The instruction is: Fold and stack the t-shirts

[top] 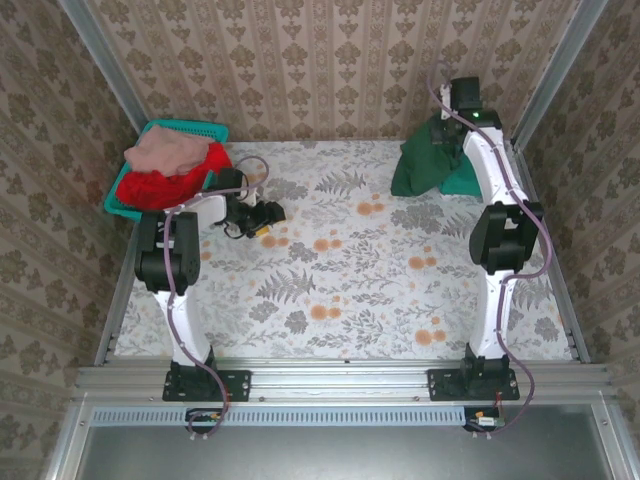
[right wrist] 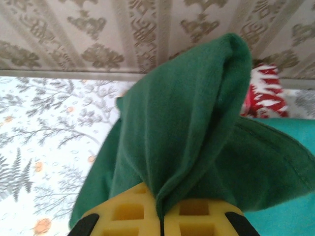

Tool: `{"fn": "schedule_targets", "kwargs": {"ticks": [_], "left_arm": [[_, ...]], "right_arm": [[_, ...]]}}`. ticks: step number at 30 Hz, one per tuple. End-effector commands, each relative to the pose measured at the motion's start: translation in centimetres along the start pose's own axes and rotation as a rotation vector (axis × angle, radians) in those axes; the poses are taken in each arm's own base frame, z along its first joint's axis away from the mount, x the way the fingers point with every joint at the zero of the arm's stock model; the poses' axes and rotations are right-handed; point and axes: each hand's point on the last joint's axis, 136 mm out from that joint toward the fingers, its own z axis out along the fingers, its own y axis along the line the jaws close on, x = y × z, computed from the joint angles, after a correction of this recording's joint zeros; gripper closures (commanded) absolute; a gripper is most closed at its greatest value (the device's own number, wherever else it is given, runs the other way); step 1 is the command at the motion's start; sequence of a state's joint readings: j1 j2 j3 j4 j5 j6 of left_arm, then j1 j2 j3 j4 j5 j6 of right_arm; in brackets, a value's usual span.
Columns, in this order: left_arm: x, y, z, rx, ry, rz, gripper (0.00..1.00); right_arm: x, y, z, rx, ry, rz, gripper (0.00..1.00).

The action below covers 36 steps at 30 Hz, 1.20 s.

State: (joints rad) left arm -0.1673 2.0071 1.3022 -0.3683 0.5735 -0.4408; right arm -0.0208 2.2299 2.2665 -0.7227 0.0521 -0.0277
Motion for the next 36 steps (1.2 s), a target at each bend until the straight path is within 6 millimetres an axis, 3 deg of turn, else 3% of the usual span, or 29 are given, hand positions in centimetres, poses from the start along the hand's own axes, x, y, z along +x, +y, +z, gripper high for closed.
{"fn": "schedule_targets", "kwargs": {"ticks": [1, 10, 15, 21, 24, 25, 27, 32, 33, 34, 36], "left_arm": [[1.2, 1.2, -0.8, -0.039, 0.027, -0.033, 0.33], [1.5, 1.7, -1.5, -0.063, 0.031, -0.036, 0.33], [1.7, 2.0, -1.6, -0.078, 0.034, -0.041, 0.33], [2.2, 2.3, -1.6, -0.09, 0.047, -0.049, 0.34], [2.4, 1.7, -1.8, -0.081, 0.032, -0.053, 0.35], [2.2, 0.9, -1.7, -0.068, 0.014, -0.042, 0.35], [1.8, -2.8, -1.2, -0.032, -0.013, 0.021, 0.33], [0.3, -14.8, 1.6, 0.113, -0.019, 0.214, 0.32], [-0.4, -16.5, 1.8, 0.13, -0.029, 0.236, 0.32], [0.2, -18.3, 2.7, 0.137, -0.014, 0.274, 0.32], [-0.1, -20.1, 3.5, 0.135, -0.016, 0.305, 0.32]], "right_arm": [[-1.6, -2.2, 0.9, 0.037, -0.048, -0.037, 1.0], [-1.1, -12.0, 2.2, 0.187, -0.072, 0.017, 1.0], [-0.5, -16.8, 2.0, 0.156, -0.1, 0.135, 1.0], [1.9, -19.9, 4.2, 0.168, -0.022, 0.177, 1.0], [3.7, -20.5, 5.5, 0.174, 0.03, 0.179, 1.0], [4.1, -20.5, 5.9, 0.172, 0.038, 0.181, 1.0], [5.2, -20.4, 6.8, 0.169, 0.066, 0.187, 1.0], [6.4, -20.0, 7.9, 0.152, 0.092, 0.217, 1.0], [6.9, -20.2, 8.0, 0.166, 0.106, 0.225, 1.0], [7.3, -20.3, 8.2, 0.184, 0.12, 0.225, 1.0], [8.4, -20.6, 8.8, 0.204, 0.145, 0.225, 1.0]]}}
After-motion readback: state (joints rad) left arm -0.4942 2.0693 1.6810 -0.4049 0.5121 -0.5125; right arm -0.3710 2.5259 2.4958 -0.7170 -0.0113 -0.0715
